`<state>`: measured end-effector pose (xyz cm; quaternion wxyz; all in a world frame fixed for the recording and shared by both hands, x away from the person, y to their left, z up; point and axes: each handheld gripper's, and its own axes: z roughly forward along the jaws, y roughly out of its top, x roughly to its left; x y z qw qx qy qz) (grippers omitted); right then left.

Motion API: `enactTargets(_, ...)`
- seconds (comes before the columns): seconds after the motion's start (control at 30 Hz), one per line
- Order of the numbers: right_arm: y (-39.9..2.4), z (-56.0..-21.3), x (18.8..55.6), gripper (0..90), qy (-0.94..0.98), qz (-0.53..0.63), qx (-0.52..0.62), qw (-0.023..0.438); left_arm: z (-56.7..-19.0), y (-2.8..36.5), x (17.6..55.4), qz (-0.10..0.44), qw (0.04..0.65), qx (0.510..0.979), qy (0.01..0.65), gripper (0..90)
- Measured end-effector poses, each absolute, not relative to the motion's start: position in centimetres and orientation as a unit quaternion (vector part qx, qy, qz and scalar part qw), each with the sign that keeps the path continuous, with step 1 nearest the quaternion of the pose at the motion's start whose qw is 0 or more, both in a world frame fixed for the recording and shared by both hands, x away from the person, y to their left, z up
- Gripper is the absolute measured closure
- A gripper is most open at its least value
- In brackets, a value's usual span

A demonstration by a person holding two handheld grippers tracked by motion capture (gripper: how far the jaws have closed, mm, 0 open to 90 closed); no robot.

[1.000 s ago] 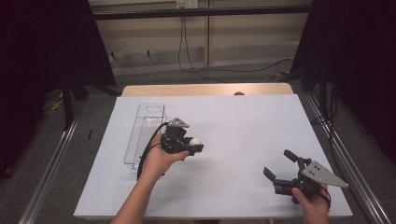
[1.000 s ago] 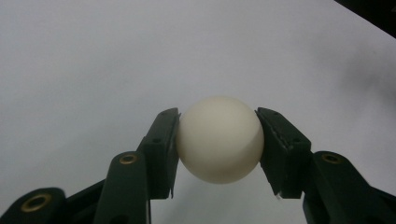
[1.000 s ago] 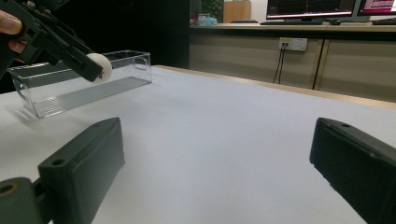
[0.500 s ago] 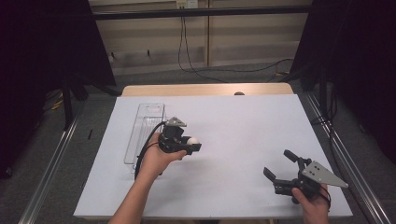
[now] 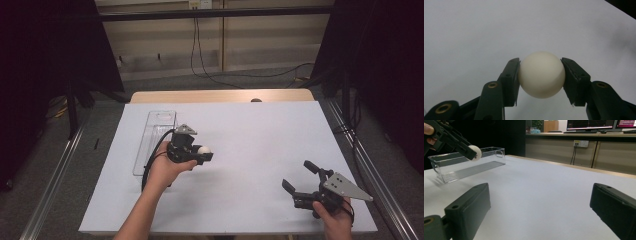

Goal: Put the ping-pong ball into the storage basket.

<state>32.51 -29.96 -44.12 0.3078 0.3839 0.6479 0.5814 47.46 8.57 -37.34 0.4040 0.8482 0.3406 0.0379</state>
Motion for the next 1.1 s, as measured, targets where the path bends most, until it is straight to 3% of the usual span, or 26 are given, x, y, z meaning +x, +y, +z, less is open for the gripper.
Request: enactTargets(1.1, -29.9, -44.1, 32.5, 2.7, 0.649, 0.580, 0.386, 0.306, -36.7, 9.8, 47.7, 0.048, 0.403, 0.844, 0.351, 51.2)
